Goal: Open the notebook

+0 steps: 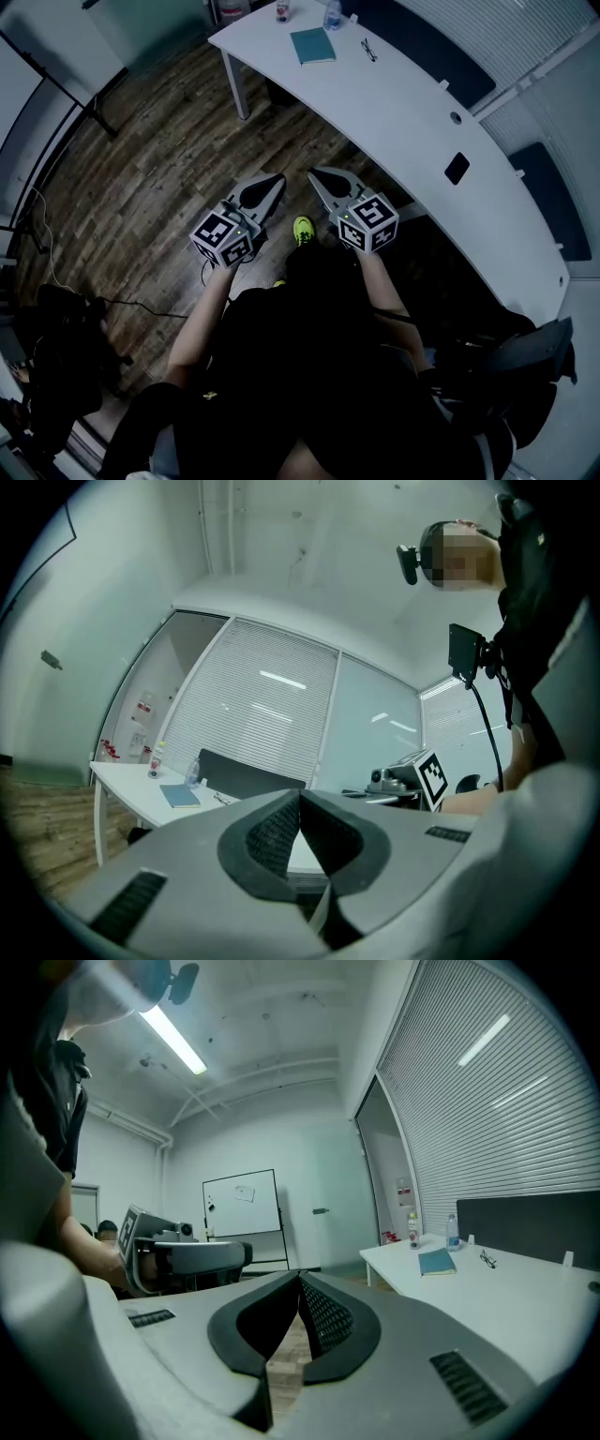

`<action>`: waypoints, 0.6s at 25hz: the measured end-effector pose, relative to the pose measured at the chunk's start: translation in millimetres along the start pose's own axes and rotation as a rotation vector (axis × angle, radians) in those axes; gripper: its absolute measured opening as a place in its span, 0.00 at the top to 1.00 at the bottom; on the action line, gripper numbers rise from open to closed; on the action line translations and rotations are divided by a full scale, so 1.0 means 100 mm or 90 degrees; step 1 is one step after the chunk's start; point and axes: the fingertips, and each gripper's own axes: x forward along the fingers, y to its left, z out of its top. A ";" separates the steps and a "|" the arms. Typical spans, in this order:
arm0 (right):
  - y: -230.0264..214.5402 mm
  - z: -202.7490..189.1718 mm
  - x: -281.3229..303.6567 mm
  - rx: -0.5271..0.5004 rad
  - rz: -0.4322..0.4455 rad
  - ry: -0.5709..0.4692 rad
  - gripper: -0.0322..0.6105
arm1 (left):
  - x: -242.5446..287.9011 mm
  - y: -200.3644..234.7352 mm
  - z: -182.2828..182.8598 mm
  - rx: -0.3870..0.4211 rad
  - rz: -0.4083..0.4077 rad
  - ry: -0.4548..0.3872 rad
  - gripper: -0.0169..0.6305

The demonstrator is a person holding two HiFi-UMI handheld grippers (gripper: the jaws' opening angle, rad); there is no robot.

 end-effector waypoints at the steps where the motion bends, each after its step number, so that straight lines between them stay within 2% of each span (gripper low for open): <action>1: -0.08 0.02 0.05 -0.001 0.004 0.001 0.94 | 0.06 0.06 0.00 0.001 0.002 0.001 0.96; 15: -1.11 0.19 0.76 0.012 0.043 0.019 0.94 | 0.95 0.96 0.15 -0.003 0.043 0.021 0.96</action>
